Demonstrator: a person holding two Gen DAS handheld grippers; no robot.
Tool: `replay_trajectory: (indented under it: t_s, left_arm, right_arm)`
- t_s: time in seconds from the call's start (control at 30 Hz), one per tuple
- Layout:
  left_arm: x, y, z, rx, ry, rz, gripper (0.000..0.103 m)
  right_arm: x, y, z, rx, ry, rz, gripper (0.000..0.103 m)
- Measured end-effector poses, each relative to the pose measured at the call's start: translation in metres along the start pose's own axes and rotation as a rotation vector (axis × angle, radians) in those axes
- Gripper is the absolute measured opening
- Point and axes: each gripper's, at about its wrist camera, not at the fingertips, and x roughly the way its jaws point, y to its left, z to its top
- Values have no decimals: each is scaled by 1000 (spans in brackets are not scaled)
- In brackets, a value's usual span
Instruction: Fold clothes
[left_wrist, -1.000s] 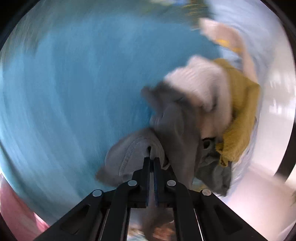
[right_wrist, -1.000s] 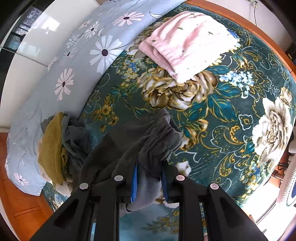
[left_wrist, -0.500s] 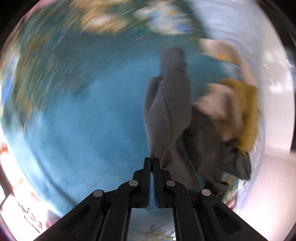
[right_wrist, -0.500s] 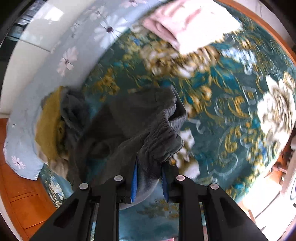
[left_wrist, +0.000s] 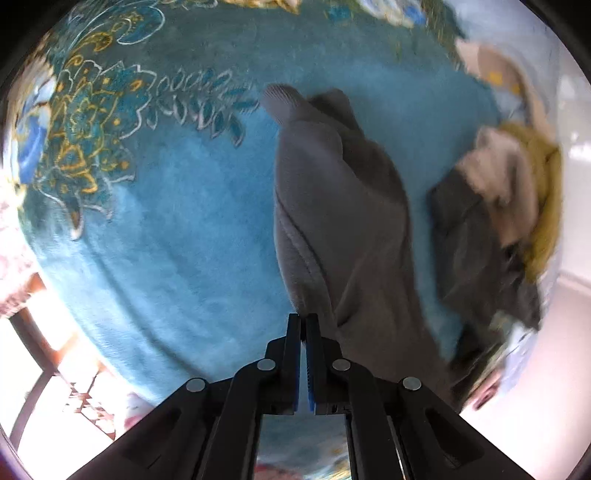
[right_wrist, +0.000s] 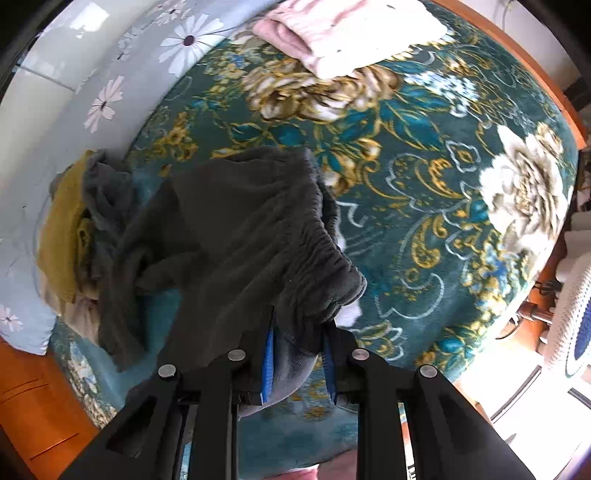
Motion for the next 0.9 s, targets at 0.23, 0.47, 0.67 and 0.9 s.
replay_trajectory:
  t_s: [0.23,0.47,0.67,0.9]
  left_arm:
    - [-12,17,15,-49,22,-44,8]
    - [-51,21,60,-136,-58,-132,31]
    - [-37,-11,88,-149,26,-272,42]
    - [29,-81,82,-206,160,-330,62]
  right_arm:
    - [-6,-6,-13,51,-44,26,27]
    - [-35,1,-14,88,-154,34,34]
    - [-33,38,-31,22,-136,52,38]
    - [-39,74,-56,-48,-107,147,45]
